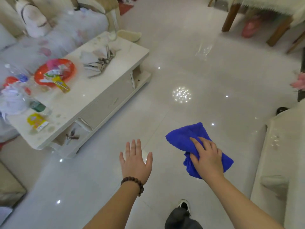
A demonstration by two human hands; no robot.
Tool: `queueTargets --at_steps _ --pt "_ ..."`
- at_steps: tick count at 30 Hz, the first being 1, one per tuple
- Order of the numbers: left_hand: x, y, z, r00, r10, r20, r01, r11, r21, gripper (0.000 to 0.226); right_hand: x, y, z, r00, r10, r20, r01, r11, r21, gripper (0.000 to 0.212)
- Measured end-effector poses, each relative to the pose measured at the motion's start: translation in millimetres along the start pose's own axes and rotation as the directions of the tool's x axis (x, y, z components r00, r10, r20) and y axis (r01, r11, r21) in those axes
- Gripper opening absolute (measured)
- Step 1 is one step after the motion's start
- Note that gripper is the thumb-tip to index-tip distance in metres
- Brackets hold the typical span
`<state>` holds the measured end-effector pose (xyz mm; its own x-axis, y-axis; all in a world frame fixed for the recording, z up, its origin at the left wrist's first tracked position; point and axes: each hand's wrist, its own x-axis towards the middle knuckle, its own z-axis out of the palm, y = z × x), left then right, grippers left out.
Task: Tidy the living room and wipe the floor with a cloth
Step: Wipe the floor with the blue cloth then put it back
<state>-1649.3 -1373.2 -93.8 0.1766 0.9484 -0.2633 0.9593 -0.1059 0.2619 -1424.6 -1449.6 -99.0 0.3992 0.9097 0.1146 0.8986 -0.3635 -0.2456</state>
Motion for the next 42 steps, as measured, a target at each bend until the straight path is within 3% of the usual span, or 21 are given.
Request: queueTargets --at_steps 8,18,24,31,42 --pt "-19 16 -39 0.989 0.151 -0.003 -0.151 0.988 0.018 0.068 -43 -13 -42 0.991 0.095 -0.097 -0.095 0.995 0.005 0.046" --pt "-9 82 -22 0.919 0.381 0.101 -0.391 0.915 0.101 0.069 -75 27 -58 0.918 0.383 -0.108 -0.378 0.924 0.062 0.052" --pt "7 191 8 0.82 0.539 0.191 -0.563 0.821 0.099 0.068 -70 112 -77 0.732 0.667 -0.136 -0.641 0.743 0.196 0.05" --pt "17 327 33 0.681 0.697 0.225 -0.726 0.684 0.076 0.067 -81 197 -103 0.544 0.826 -0.147 -0.8 0.564 0.204 0.05" --pt "44 468 77 0.424 0.833 0.354 -0.901 0.429 0.069 0.067 -66 279 -117 0.255 0.957 -0.14 -0.936 0.28 0.211 0.05"
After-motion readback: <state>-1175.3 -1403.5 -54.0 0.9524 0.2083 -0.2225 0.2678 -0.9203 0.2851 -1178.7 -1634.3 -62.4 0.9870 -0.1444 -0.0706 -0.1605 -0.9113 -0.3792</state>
